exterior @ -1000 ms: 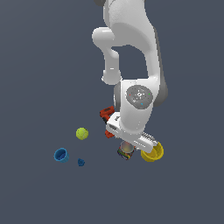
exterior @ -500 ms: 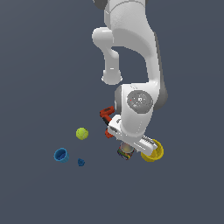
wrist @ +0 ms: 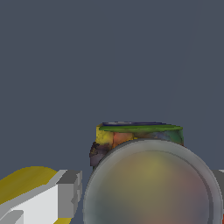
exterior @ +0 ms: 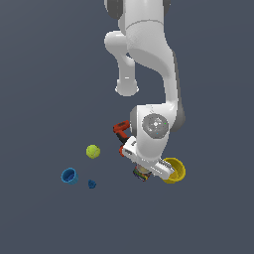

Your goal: Pick up a designated object from a clutter of objects.

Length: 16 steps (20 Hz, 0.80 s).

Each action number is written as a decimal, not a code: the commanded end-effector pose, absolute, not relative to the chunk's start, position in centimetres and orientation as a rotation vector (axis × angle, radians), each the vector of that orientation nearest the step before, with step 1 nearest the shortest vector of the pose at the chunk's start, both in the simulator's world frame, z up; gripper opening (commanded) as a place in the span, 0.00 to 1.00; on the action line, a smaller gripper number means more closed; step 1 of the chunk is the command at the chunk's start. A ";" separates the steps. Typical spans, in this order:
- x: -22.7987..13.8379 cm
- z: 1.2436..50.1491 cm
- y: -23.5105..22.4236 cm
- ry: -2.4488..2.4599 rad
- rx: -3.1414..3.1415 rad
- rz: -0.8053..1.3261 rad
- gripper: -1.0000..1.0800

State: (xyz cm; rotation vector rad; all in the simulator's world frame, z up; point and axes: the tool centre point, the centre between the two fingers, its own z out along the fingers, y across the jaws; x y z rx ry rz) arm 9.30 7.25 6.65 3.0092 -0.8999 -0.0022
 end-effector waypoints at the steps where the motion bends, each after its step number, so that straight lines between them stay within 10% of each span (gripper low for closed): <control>1: 9.4 5.9 7.3 -0.901 3.009 0.000 0.96; 4: 9.5 5.8 7.3 -0.901 3.009 0.000 0.96; 5: 9.5 5.8 7.3 -0.901 3.009 0.000 0.00; 16: 9.4 5.9 7.4 -0.900 3.010 0.000 0.00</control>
